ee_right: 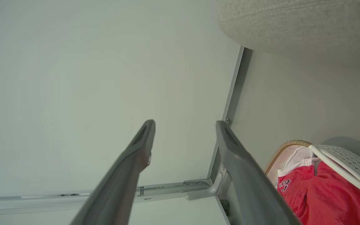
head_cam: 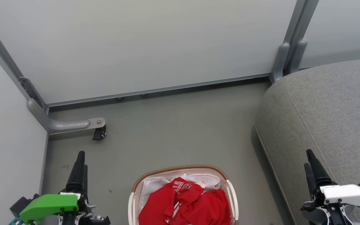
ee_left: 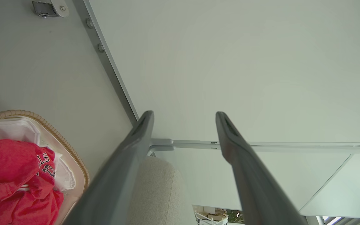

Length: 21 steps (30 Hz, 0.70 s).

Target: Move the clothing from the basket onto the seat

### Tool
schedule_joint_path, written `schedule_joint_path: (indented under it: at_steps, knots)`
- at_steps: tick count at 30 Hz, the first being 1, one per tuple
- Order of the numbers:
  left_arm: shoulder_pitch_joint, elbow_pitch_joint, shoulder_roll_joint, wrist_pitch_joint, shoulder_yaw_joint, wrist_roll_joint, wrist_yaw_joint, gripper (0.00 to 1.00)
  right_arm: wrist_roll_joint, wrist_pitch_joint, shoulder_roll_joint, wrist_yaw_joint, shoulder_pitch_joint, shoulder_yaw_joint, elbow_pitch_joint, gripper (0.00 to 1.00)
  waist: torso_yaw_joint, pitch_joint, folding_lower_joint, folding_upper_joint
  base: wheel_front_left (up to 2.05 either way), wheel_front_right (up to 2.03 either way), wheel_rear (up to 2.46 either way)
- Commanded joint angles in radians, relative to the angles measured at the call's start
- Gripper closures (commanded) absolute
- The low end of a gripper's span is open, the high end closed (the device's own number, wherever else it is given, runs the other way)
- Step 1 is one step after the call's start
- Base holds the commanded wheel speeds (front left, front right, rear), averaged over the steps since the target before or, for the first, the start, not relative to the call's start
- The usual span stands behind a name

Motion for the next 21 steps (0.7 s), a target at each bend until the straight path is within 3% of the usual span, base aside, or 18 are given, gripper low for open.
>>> schedule_joint_path:
  at_steps: [1, 10, 21]
  knots:
    - [-0.014, -0.022, 0.005, -0.011, -0.009, 0.017, 0.000, 0.00, -0.031, -0.013, -0.010, 0.000, -0.015, -0.006, -0.019, 0.00, 0.000, 0.001, 0.0000, 0.0000, 0.00, 0.00, 0.00]
    - [-0.020, -0.054, 0.006, -0.048, -0.028, 0.101, 0.000, 0.00, -0.184, -0.050, -0.012, 0.000, -0.015, -0.017, -0.057, 0.00, 0.003, 0.003, 0.0000, 0.0000, 0.00, 0.00, 0.00]
    - [-0.023, -0.086, 0.007, -0.087, -0.037, 0.346, 0.000, 0.00, -0.415, -0.091, -0.014, 0.000, -0.005, -0.021, -0.119, 0.00, 0.008, 0.005, 0.0000, 0.0000, 0.00, 0.00, 0.00]
